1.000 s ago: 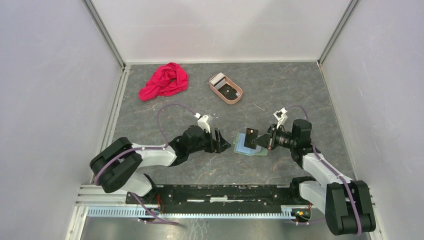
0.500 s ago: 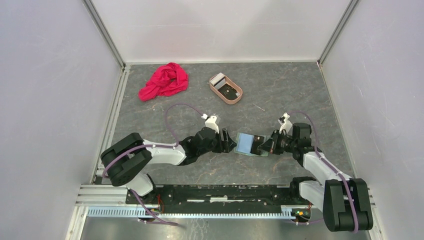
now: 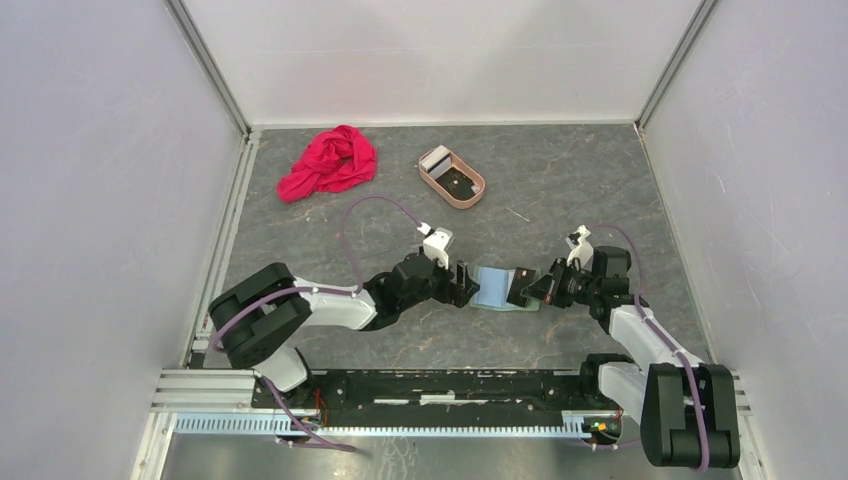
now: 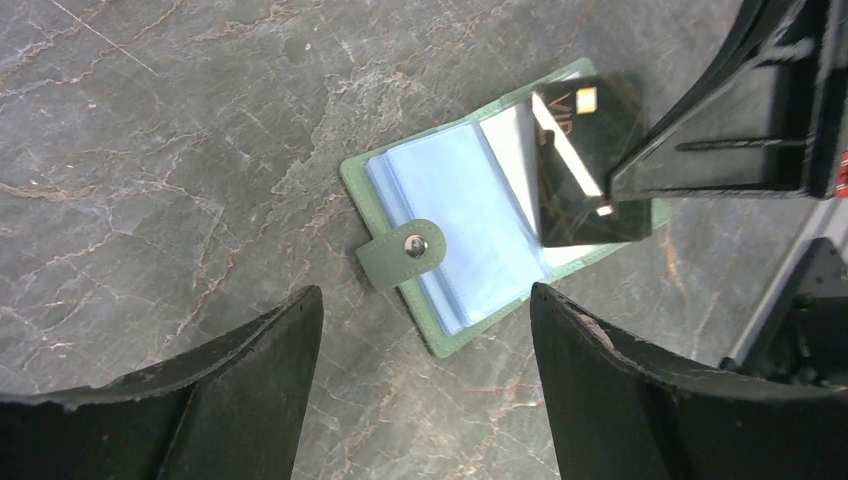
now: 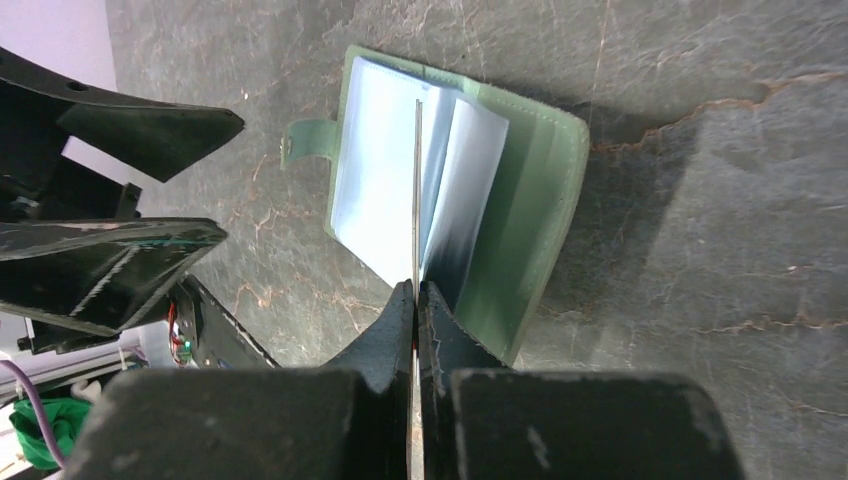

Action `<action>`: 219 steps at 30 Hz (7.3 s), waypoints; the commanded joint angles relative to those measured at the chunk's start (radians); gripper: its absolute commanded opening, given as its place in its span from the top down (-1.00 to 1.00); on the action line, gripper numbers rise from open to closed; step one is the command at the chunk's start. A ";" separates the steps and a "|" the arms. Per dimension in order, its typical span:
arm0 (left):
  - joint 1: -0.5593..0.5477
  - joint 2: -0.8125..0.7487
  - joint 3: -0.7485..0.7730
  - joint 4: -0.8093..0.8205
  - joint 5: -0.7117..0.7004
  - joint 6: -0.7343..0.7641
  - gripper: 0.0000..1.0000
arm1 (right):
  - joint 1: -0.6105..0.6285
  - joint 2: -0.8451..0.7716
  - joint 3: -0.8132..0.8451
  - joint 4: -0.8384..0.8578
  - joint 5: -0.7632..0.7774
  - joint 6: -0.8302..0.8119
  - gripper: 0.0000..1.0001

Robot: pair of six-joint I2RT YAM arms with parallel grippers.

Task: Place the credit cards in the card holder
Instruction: Place the credit card in the storage box, then move the storage box to the center of the board.

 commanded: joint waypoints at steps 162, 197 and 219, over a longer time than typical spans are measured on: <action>0.442 0.930 1.781 -1.111 -0.026 0.974 0.45 | -0.150 0.445 0.597 -0.612 -0.537 -1.263 -0.52; 0.574 0.890 1.703 -0.983 0.294 0.819 -1.00 | -0.148 0.496 0.625 -0.707 -0.556 -1.382 -0.54; 0.613 0.990 1.730 -0.956 0.415 0.709 -0.64 | -0.147 0.511 0.631 -0.729 -0.556 -1.403 -0.54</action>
